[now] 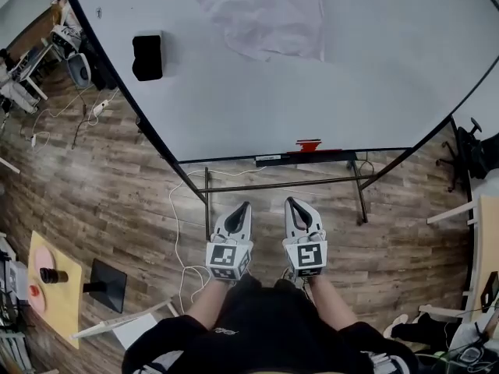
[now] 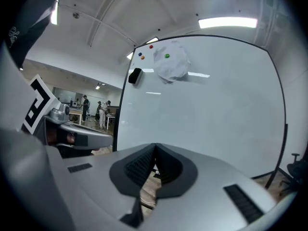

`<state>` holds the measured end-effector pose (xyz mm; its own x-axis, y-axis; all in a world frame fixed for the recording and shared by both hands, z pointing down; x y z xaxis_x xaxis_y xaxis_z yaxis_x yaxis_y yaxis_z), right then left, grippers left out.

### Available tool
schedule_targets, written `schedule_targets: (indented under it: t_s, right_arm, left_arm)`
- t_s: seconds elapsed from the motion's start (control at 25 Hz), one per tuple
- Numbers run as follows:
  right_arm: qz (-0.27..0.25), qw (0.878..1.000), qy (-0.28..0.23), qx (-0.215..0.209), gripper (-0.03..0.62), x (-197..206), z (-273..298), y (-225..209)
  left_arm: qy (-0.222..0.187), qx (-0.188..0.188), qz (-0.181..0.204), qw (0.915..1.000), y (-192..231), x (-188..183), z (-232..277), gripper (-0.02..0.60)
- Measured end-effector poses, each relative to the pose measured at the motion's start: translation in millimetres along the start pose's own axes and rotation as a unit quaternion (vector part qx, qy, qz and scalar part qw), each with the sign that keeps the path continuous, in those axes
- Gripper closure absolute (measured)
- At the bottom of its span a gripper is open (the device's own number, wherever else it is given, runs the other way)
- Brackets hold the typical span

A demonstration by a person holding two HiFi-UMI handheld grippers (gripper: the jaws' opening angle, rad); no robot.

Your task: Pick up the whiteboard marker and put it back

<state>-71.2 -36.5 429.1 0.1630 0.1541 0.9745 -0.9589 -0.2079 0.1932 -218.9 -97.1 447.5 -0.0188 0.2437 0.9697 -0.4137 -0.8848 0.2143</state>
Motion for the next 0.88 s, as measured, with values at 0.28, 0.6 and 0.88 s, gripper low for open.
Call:
schedule_targets:
  t_s: [0.28, 0.6, 0.88]
  right_arm:
    - [0.006, 1.0, -0.025, -0.015, 0.591, -7.2, -22.6, -35.2]
    - [0.012, 0.998, -0.041, -0.035, 0.591, -10.5, -37.6, -60.3]
    - [0.024, 0.999, -0.027, -0.025, 0.591, -12.1, -45.1, -68.6]
  left_arm:
    - [-0.024, -0.003, -0.001, 0.9997, -53.8, -6.3, 19.6, 0.574]
    - [-0.03, -0.019, 0.008, 0.9993, -80.5, -8.4, 29.6, 0.574]
    - [-0.032, -0.029, 0.011, 0.999, -86.9, -8.4, 25.8, 0.574]
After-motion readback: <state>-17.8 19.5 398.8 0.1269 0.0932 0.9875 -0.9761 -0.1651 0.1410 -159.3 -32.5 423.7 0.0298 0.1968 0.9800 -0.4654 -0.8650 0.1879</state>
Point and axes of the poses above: the fingertips, and each gripper's own axes: z forward along the fingers, y to its left, x out of its underside, the point moved 6 cm from there along -z, backward along the fingers, and after that the axes turned 14 degrees about x, right-handed, at the moved point
